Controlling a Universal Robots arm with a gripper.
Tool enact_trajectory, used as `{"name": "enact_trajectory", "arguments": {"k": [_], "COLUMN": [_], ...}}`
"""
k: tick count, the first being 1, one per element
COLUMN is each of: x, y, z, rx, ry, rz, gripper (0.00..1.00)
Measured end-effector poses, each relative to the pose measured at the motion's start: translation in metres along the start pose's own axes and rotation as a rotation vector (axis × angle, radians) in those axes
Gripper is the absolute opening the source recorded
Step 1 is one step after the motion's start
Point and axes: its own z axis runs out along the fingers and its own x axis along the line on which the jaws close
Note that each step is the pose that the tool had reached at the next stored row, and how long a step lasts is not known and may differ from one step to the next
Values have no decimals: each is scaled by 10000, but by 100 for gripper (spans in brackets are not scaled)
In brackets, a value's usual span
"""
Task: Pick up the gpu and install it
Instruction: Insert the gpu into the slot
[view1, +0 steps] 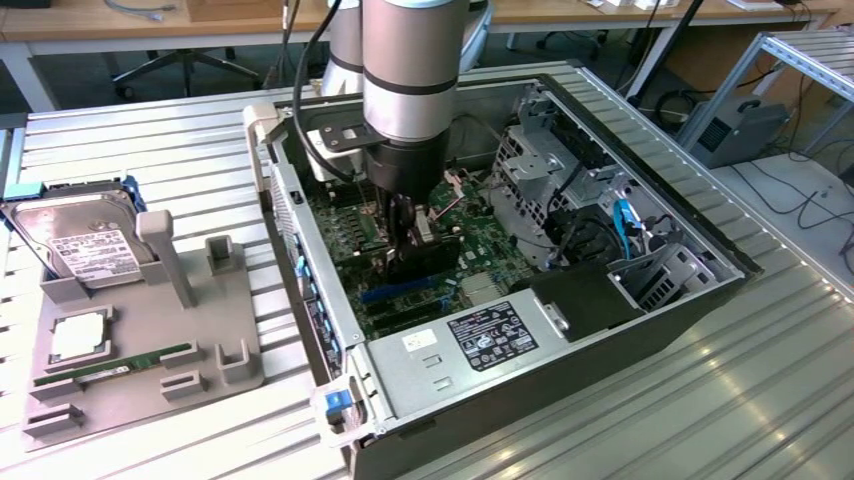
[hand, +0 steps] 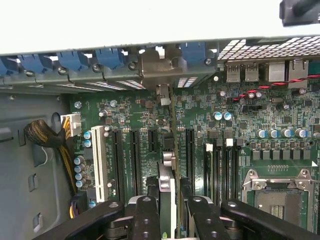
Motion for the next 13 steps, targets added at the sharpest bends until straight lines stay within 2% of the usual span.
{"name": "enact_trajectory", "arguments": {"k": [7, 13], "x": [4, 3], "y": [-7, -69], "z": [-40, -39], "rx": [0, -27], "ry": [-4, -1], "rz": [-2, -3], "gripper": [27, 27]}}
